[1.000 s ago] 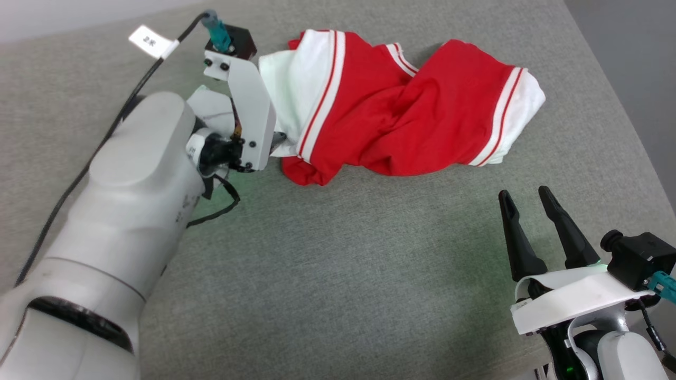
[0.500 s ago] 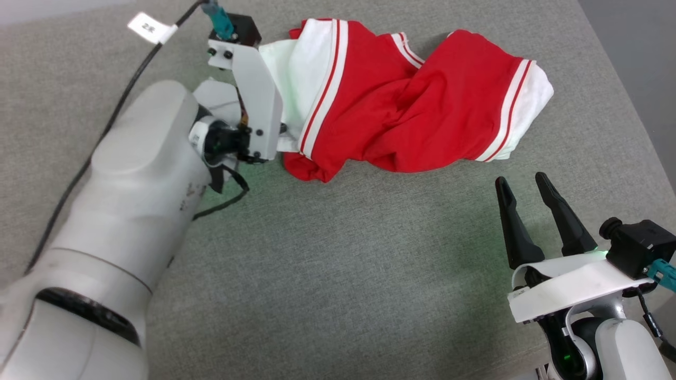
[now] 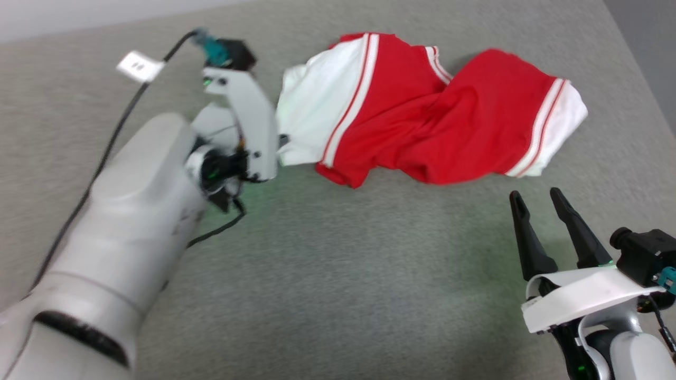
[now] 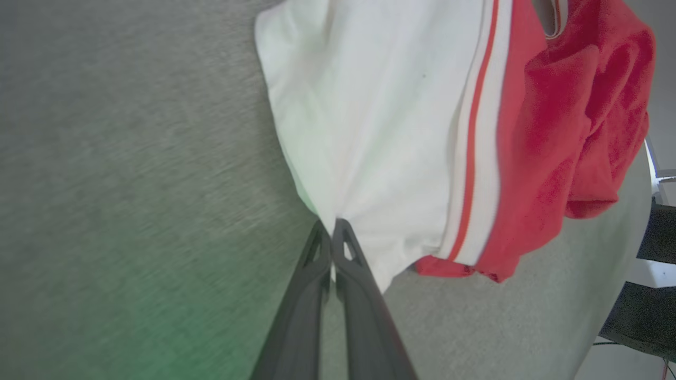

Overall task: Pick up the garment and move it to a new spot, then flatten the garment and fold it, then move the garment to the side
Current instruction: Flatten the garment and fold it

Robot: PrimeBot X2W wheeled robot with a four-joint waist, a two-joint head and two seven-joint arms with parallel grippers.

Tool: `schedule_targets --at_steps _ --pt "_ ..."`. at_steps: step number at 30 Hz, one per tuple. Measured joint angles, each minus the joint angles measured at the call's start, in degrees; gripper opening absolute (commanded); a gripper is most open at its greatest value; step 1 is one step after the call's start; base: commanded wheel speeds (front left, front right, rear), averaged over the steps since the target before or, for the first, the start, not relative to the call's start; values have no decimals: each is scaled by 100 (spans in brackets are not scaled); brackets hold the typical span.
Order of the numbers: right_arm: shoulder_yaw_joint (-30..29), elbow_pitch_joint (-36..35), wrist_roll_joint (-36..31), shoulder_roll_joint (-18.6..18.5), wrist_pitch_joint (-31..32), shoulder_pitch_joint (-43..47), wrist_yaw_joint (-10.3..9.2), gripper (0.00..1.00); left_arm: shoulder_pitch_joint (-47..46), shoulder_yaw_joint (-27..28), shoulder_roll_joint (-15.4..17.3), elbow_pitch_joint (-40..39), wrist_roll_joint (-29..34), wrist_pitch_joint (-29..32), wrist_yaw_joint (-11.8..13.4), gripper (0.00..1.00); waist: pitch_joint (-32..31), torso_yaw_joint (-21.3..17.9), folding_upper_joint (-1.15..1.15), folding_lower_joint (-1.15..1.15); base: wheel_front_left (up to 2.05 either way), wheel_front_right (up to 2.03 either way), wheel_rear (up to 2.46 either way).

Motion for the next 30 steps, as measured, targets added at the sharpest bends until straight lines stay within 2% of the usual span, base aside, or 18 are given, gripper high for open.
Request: schedule_targets --at_steps 9,15,17,22,27,28,29,30 --pt "-178 -304 -159 -29 415 243 0 100 634 331 901 -19 -393 -433 0 0 -491 689 0 0 0 0 0" --pt "-288 -489 -200 -36 584 359 0 100 920 515 1149 -46 -572 -512 40 0 -747 1109 0 0 0 0 0" --pt "-303 -533 -202 -36 636 384 0 100 946 572 1235 -86 -619 -536 122 0 -816 1214 0 0 0 0 0" --pt "-339 -612 -215 -38 709 459 0 100 1092 566 1484 -180 -639 -381 269 0 -964 1351 0 0 0 0 0" --pt "-356 -627 -215 -37 746 460 0 100 1302 478 1536 -269 -587 -332 439 0 -970 1353 0 0 0 0 0" --pt "-356 -625 -215 -40 769 460 0 100 1384 455 1533 -264 -572 -326 461 10 -967 1339 0 0 0 0 0" --pt "-349 -621 -219 -52 792 459 0 100 1468 452 1530 -247 -579 -324 489 37 -966 1323 0 0 0 0 0" --pt "-335 -615 -229 -87 824 455 0 100 1541 453 1536 -236 -594 -301 489 80 -966 1305 0 0 0 0 0"
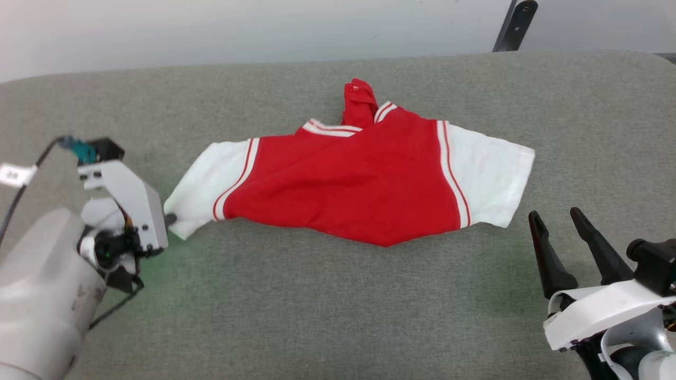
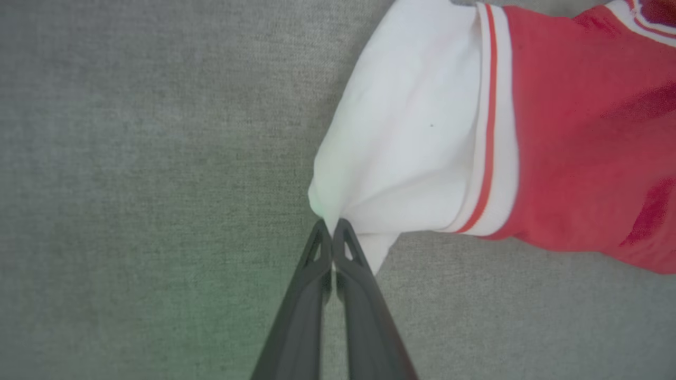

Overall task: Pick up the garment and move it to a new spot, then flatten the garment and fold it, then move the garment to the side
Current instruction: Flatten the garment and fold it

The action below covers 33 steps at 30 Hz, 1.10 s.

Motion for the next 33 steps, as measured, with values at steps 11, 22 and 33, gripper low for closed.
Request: schedule_targets --at_steps 11,22,33 --pt "366 116 -1 -847 626 -289 0 100 558 224 52 -391 -75 -1106 -58 100 -100 -1 0 0 0 0 0" --pt "1021 719 900 -1941 2285 -674 -1 100 2126 420 -14 -2198 374 -3595 439 100 -279 361 0 0 0 0 0" --pt "1413 1864 1454 -2847 3044 -2095 -1 100 3392 539 -398 -4050 1599 -4595 1301 100 -250 1027 0 0 0 0 0"
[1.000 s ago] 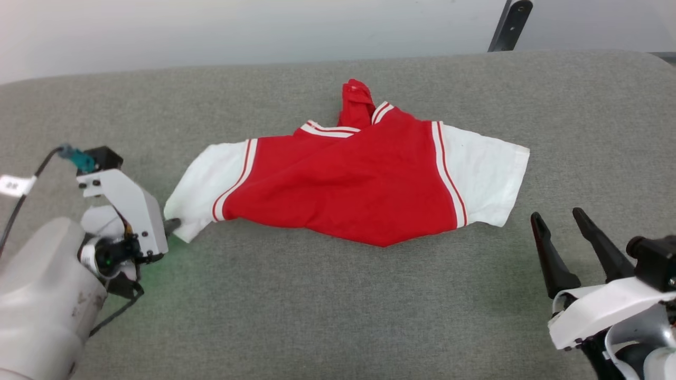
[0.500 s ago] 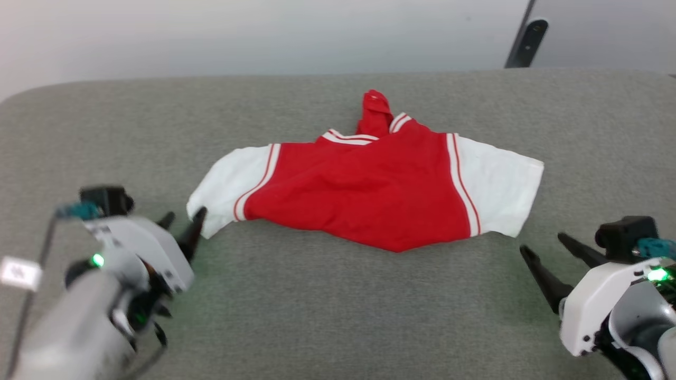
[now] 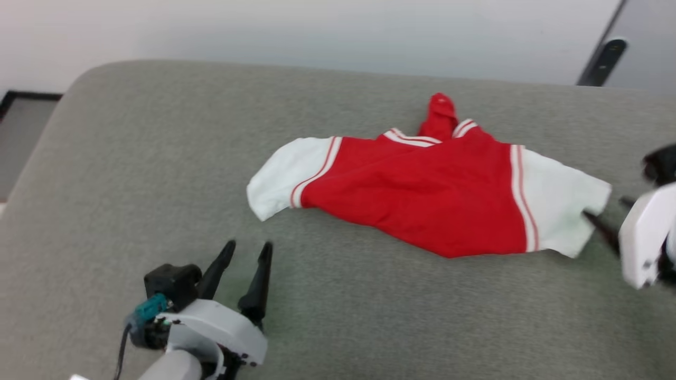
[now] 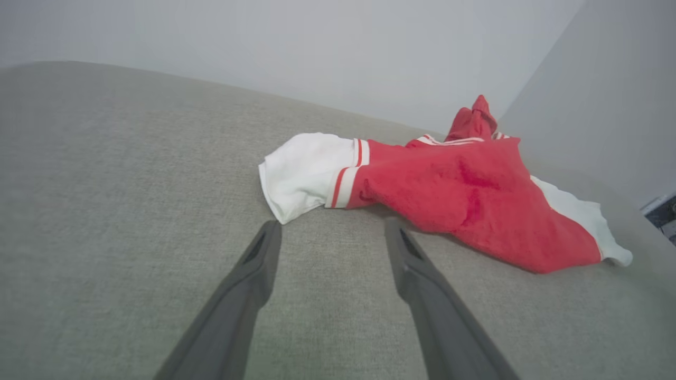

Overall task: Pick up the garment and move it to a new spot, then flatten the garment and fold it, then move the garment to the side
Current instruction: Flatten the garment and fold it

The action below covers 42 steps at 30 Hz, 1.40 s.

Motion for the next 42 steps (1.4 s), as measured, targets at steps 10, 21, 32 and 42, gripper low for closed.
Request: schedule_targets --at_steps 10,21,32,42 --pt "299 1878 58 -463 160 -1612 1 100 754 1156 -875 -783 1704 -25 -383 100 442 487 0 0 0 0 0" --pt "747 3175 224 -536 608 -2423 -1 100 721 1827 -1528 -450 2265 -25 -1070 100 1155 905 0 0 0 0 0" --pt "1193 3317 566 -427 437 -2730 -4 0 -366 2012 -1132 -89 2491 360 -1514 100 1315 790 0 0 0 0 0" --pt "1885 3086 688 -277 315 -3178 -25 0 -2966 1612 -639 1188 1624 2193 -1777 100 1536 467 0 0 0 0 0"
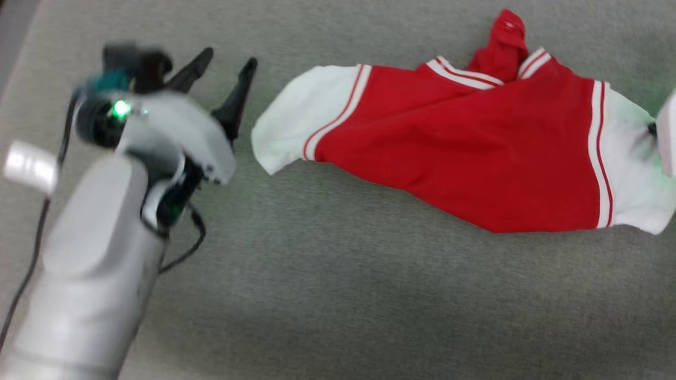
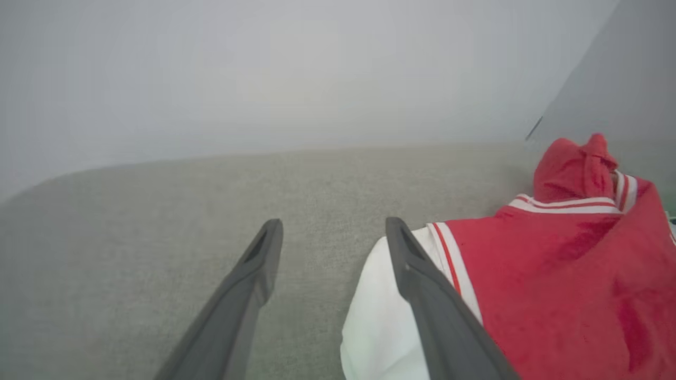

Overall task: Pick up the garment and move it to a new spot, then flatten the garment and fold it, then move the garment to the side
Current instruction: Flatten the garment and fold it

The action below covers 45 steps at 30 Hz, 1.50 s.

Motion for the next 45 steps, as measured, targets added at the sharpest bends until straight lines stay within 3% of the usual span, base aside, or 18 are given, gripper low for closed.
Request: schedule_targets --at_steps 4,6,9,12,15,17,19,20,27,33,45 --pt "308 -125 84 48 23 -250 -1 0 -774 -797 96 777 -1063 1580 -7 100 164 -171 0 0 0 0 0" --pt "435 -170 124 80 21 -371 0 0 -1087 -937 171 1037 -1684 2105 -9 100 247 -262 0 0 0 0 0" --pt "587 -213 188 130 -29 -529 1 0 -1501 -1176 364 1463 -2056 2584 -9 100 372 -398 0 0 0 0 0" --pt "747 -249 292 164 -74 -667 9 0 -1676 -1414 338 1835 -2393 3037 -8 100 492 -523 0 0 0 0 0" --pt "868 -242 403 193 -160 -760 11 0 -1877 -1628 388 1975 -2504 3105 -11 100 584 -627 0 0 0 0 0" --pt "926 -208 453 207 -226 -817 27 0 -1918 -1680 387 2079 -2643 2943 -12 100 628 -684 0 0 0 0 0" --pt "999 -172 532 234 -320 -842 27 0 -1951 -1815 409 2101 -2739 2915 -10 16 640 -725 0 0 0 0 0" --pt "1024 -152 567 244 -370 -842 27 0 -1956 -1828 419 2131 -2844 2866 -4 0 629 -733 0 0 0 0 0" --pt "1222 -18 866 243 -816 -833 23 0 -1822 -2091 444 2000 -3378 2420 -7 0 408 -746 0 0 0 0 0" --pt "1029 291 809 346 -1610 -1026 25 0 -2002 -2109 515 2107 -3375 1329 -8 0 270 -783 0 0 0 0 0" --pt "-468 2048 -426 813 -4041 -3783 26 0 -4097 -1577 -91 3532 -2883 -1589 80 0 446 -856 0 0 0 0 0"
